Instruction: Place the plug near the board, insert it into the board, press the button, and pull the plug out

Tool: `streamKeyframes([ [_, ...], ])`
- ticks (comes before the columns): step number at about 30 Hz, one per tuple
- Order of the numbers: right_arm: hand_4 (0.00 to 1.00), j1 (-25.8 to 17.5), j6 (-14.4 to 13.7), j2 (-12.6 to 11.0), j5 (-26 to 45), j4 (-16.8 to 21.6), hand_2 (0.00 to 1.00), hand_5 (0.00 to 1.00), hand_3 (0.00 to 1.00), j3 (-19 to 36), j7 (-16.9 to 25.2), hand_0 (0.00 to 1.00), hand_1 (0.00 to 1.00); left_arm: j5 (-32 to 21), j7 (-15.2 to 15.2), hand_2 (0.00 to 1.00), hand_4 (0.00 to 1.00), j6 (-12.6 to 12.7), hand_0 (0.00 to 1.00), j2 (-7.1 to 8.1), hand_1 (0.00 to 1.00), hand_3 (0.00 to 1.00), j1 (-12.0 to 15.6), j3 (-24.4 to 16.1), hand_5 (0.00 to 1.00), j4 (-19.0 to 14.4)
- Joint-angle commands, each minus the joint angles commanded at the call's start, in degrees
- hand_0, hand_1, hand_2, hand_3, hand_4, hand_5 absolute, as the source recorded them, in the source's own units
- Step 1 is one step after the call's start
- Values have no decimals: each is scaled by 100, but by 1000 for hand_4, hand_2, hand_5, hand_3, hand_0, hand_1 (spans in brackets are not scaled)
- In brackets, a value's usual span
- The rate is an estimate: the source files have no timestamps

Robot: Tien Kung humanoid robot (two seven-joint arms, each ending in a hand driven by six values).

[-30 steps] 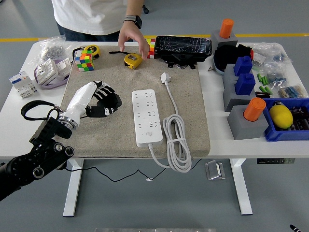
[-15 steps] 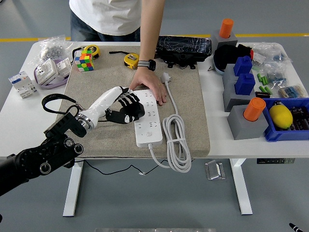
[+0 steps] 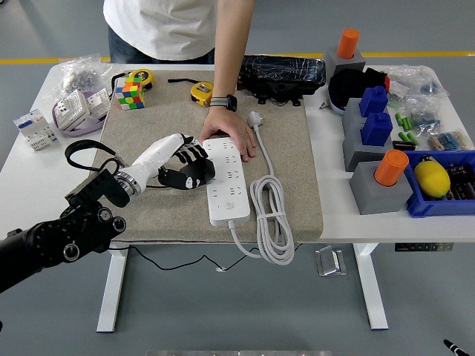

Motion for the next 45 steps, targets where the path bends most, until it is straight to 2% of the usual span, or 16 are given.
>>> streamKeyframes([
  [22,976,13,2,2,-2,1,640,586,571,-10,0,622,670,-54,21,457,650,-128,472,12,451,479,-11,59,2,42],
  [23,976,12,2,4,-3,-2,641,585,572,-7,0,623,670,-77,-2,526,664,-119,510,11,501,534,-14,62,2,52],
  [28,976,10,3,2,-4,0,641,585,572,-4,-1,623,670,-163,-24,526,664,-173,510,-4,501,534,-14,37,2,82],
  [29,976,10,3,2,-6,2,641,585,572,0,0,622,670,-160,-6,729,998,-162,730,-9,715,756,-4,16,250,92],
  [34,976,11,6,9,-5,4,641,585,572,2,1,622,670,-153,54,729,998,-183,730,-15,715,756,4,-20,250,106],
  [35,977,10,7,10,-4,4,641,585,572,2,1,622,670,-157,52,764,998,-177,746,-15,748,793,3,-21,349,107],
  [40,977,8,11,8,-2,0,641,585,572,-10,-2,622,670,-174,17,764,998,-134,746,-10,748,793,19,-63,349,96],
  [41,977,8,11,9,-4,0,641,585,572,-6,-2,623,670,-170,13,764,998,-131,732,-6,744,794,25,-74,394,84],
  [42,977,8,11,9,-6,1,641,585,572,-3,-1,623,670,-162,11,764,998,-127,732,-1,744,794,33,-89,394,68],
  [45,977,9,9,0,-17,8,641,585,572,11,0,623,670,-158,-62,764,998,29,732,41,744,794,152,-283,394,-102],
])
